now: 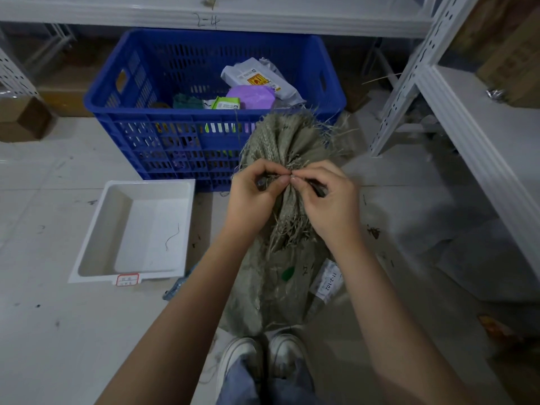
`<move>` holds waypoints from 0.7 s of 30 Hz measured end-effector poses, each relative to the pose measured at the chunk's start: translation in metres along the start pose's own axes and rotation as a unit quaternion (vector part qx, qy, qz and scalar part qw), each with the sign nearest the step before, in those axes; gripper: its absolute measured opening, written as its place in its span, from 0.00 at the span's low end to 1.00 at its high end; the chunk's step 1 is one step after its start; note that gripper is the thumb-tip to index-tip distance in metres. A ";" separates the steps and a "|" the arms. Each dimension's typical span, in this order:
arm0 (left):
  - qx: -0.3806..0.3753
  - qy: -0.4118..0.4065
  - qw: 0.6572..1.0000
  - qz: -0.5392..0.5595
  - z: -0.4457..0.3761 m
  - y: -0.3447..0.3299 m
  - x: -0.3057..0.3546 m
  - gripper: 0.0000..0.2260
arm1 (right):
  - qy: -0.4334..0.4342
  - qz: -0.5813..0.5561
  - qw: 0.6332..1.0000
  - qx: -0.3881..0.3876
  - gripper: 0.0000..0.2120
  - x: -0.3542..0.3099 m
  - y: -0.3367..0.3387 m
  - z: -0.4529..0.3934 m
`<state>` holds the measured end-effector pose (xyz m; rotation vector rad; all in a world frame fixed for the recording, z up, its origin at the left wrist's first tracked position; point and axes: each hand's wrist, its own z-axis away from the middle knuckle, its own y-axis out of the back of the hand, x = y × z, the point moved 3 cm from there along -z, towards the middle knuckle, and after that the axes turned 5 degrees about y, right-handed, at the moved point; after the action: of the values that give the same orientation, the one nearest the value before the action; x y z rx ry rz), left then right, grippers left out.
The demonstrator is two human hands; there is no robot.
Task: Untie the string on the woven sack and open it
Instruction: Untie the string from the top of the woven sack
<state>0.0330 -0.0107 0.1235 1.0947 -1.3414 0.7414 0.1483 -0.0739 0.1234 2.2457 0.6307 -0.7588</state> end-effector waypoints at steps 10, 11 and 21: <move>0.017 0.077 0.988 0.132 0.002 -0.007 -0.011 0.07 | -0.005 -0.014 1.000 0.025 0.04 -0.001 -0.002 0.001; 0.018 0.087 0.986 0.144 0.003 -0.009 -0.013 0.05 | -0.016 -0.022 0.999 0.025 0.04 0.000 -0.002 0.002; -0.043 -0.013 0.998 0.042 0.003 -0.009 0.000 0.06 | -0.004 -0.007 1.000 0.001 0.07 0.005 0.006 0.001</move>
<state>0.0405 -0.0165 0.1217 0.9882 -1.4358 0.7247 0.1553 -0.0776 0.1221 2.2412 0.6436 -0.7753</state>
